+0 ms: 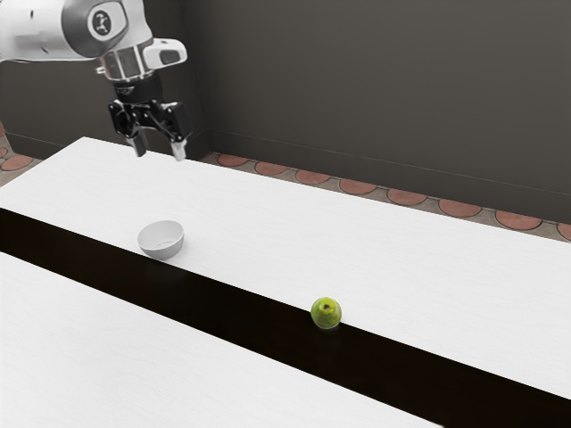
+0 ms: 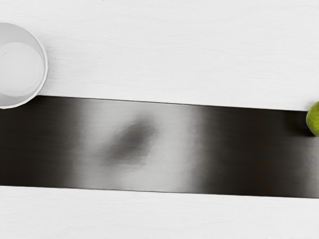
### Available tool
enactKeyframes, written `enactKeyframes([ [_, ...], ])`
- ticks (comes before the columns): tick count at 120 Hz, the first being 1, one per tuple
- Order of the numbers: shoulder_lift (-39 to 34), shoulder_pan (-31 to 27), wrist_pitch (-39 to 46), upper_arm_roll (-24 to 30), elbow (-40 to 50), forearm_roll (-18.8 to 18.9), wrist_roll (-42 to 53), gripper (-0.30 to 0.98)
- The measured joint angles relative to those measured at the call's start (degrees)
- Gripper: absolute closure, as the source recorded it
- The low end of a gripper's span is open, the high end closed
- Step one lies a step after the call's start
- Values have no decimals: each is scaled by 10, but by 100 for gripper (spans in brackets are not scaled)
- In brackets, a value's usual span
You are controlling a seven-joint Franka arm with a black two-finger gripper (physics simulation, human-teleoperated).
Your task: Place the pear in the bowl.
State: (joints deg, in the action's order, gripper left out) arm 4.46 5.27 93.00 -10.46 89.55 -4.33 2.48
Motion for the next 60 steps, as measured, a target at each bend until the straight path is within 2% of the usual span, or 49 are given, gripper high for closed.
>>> enactKeyframes([
  [26, 18, 10, 1, 0, 5, 2, -2, 2],
  [49, 50, 96, 2, 1, 15, -3, -77, 2],
  [60, 72, 114, 9, 1, 13, -16, -133, 2],
])
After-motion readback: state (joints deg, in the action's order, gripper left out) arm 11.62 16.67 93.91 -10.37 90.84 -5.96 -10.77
